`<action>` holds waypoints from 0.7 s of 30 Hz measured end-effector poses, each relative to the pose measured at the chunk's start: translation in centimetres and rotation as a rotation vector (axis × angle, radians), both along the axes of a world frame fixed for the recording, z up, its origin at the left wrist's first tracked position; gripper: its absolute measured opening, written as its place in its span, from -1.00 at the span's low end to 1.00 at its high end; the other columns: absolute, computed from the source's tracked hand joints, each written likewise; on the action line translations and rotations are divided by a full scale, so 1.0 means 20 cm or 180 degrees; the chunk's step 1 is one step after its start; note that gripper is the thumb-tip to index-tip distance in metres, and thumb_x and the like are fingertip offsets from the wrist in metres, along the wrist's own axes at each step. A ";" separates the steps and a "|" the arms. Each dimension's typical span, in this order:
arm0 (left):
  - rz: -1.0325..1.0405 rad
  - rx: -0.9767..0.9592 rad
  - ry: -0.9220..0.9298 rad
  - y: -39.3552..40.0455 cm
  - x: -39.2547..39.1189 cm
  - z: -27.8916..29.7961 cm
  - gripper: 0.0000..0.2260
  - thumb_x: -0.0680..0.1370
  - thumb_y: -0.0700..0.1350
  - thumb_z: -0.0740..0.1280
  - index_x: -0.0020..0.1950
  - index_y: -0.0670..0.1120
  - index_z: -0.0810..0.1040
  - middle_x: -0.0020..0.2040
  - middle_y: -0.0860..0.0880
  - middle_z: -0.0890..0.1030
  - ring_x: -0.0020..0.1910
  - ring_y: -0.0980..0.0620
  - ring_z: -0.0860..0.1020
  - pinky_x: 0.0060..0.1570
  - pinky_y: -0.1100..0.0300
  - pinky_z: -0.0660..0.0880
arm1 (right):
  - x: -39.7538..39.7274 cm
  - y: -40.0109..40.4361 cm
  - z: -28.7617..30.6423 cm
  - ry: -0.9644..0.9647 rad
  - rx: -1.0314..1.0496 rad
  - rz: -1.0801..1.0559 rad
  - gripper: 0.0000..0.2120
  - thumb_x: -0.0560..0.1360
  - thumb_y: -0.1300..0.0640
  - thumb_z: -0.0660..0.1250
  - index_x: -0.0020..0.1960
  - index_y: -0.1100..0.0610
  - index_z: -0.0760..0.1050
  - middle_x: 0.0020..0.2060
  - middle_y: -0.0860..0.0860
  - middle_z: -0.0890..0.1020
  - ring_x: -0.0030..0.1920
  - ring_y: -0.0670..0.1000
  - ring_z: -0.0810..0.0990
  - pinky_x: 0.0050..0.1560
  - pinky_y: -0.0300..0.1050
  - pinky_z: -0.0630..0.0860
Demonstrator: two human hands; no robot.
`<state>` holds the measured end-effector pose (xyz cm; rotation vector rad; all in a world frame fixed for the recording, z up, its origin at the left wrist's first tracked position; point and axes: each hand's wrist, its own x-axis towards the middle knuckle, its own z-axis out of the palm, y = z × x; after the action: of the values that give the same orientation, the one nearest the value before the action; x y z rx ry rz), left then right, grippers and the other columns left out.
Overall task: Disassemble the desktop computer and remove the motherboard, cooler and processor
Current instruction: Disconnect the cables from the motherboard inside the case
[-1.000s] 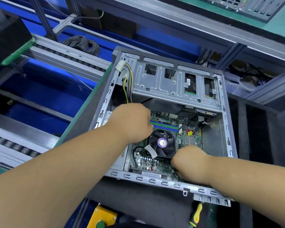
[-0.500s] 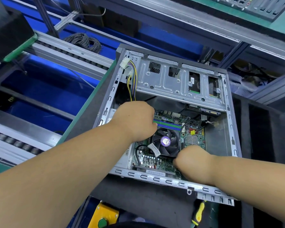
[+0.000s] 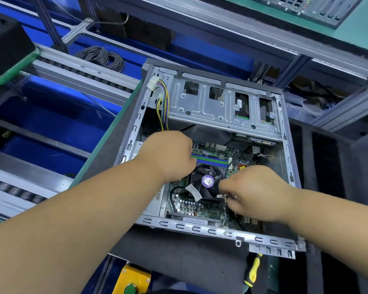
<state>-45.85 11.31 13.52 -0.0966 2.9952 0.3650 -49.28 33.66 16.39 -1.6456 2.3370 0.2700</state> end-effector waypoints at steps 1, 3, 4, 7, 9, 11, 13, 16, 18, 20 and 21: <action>0.0000 -0.0001 0.0002 0.00 0.00 0.00 -0.79 0.48 0.13 0.25 -0.21 0.05 0.57 -0.22 0.06 0.57 -0.24 0.02 0.55 -0.24 0.13 0.55 | 0.00 0.01 0.01 0.0025 -0.0114 0.0055 -0.91 0.38 0.05 0.27 -0.21 0.05 0.51 -0.41 -0.03 0.54 -0.37 0.11 0.54 -0.39 -0.12 0.48; 0.0000 0.0004 0.0002 0.00 0.00 0.00 -0.80 0.48 0.13 0.25 -0.22 0.06 0.57 -0.24 0.07 0.56 -0.25 0.03 0.54 -0.24 0.13 0.55 | 0.03 0.02 0.02 -0.0048 0.0133 0.0121 -0.92 0.41 0.05 0.23 -0.20 0.04 0.46 -0.38 -0.03 0.54 -0.32 0.12 0.54 -0.33 -0.07 0.52; 0.0008 0.0010 -0.0002 0.00 0.00 0.00 -0.80 0.48 0.12 0.26 -0.22 0.06 0.57 -0.25 0.07 0.56 -0.26 0.03 0.54 -0.25 0.14 0.55 | 0.04 0.02 0.02 -0.0091 0.0372 0.0119 -0.92 0.44 0.04 0.20 -0.15 0.02 0.44 -0.33 -0.03 0.55 -0.26 0.12 0.55 -0.26 -0.06 0.53; 0.0044 0.0038 -0.0030 0.00 0.00 0.01 -0.83 0.47 0.10 0.26 -0.23 0.08 0.57 -0.27 0.10 0.56 -0.27 0.07 0.53 -0.27 0.17 0.54 | 0.04 0.05 0.02 -0.0114 0.0896 -0.0126 -0.86 0.47 0.02 0.24 -0.01 0.01 0.49 -0.20 -0.03 0.59 -0.12 0.10 0.58 -0.14 -0.07 0.54; 0.0047 0.0046 -0.0034 0.00 0.01 0.01 -0.85 0.47 0.08 0.25 -0.23 0.10 0.56 -0.26 0.11 0.55 -0.26 0.08 0.53 -0.28 0.19 0.51 | 0.02 0.05 0.02 -0.0073 0.0987 -0.0362 -0.82 0.45 0.07 0.26 0.03 0.00 0.52 -0.17 -0.04 0.61 -0.10 0.08 0.58 -0.11 -0.06 0.57; 0.0043 0.0039 -0.0002 0.00 0.01 0.01 -0.87 0.45 0.06 0.25 -0.23 0.11 0.57 -0.24 0.13 0.54 -0.24 0.08 0.52 -0.28 0.20 0.47 | -0.01 0.06 0.02 0.0001 0.0813 -0.0682 -0.79 0.44 0.08 0.24 0.06 -0.03 0.52 -0.15 -0.05 0.61 -0.10 0.06 0.58 -0.12 -0.05 0.58; 0.0036 0.0041 0.0009 0.00 0.01 0.01 -0.88 0.44 0.04 0.25 -0.21 0.12 0.58 -0.23 0.14 0.54 -0.23 0.08 0.52 -0.27 0.21 0.47 | -0.04 0.05 0.02 -0.0029 0.0464 -0.1186 -0.69 0.47 0.06 0.22 0.21 -0.09 0.46 -0.07 -0.06 0.61 -0.08 0.05 0.56 -0.14 -0.06 0.55; 0.0020 0.0031 0.0034 0.00 0.00 0.01 -0.90 0.45 0.04 0.27 -0.17 0.15 0.59 -0.18 0.16 0.57 -0.19 0.07 0.54 -0.22 0.20 0.49 | -0.09 0.01 -0.04 -0.0315 0.0217 -0.1762 -0.45 0.50 0.10 0.21 0.48 -0.11 0.24 -0.04 -0.04 0.55 -0.07 0.03 0.50 -0.16 -0.10 0.44; 0.0008 0.0017 0.0084 -0.01 0.00 0.00 -0.90 0.45 0.05 0.28 -0.15 0.18 0.60 -0.15 0.17 0.58 -0.16 0.08 0.54 -0.21 0.20 0.48 | -0.11 -0.02 -0.07 -0.0452 0.0470 -0.1886 -0.47 0.51 0.13 0.20 0.48 -0.05 0.30 0.10 0.02 0.58 0.09 0.08 0.55 -0.01 -0.08 0.51; 0.0026 0.0049 0.0132 -0.01 0.01 -0.01 -0.90 0.44 0.06 0.29 -0.13 0.20 0.60 -0.14 0.19 0.60 -0.14 0.10 0.54 -0.20 0.21 0.45 | -0.12 -0.03 -0.10 -0.0292 0.0750 -0.1878 -0.69 0.49 0.18 0.19 0.19 0.07 0.54 0.00 0.05 0.62 0.03 0.13 0.58 0.00 -0.03 0.56; 0.0032 0.0047 0.0164 -0.01 0.01 0.00 -0.89 0.44 0.06 0.30 -0.12 0.19 0.61 -0.13 0.20 0.61 -0.12 0.10 0.54 -0.19 0.21 0.46 | -0.12 -0.03 -0.10 -0.0110 0.0825 -0.1875 -0.82 0.48 0.19 0.19 -0.04 0.11 0.57 -0.17 0.03 0.59 -0.11 0.12 0.58 -0.11 -0.06 0.56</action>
<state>-45.75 11.09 13.48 -0.1023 3.0434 0.3965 -51.76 33.09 14.34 -0.7924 2.5038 0.3896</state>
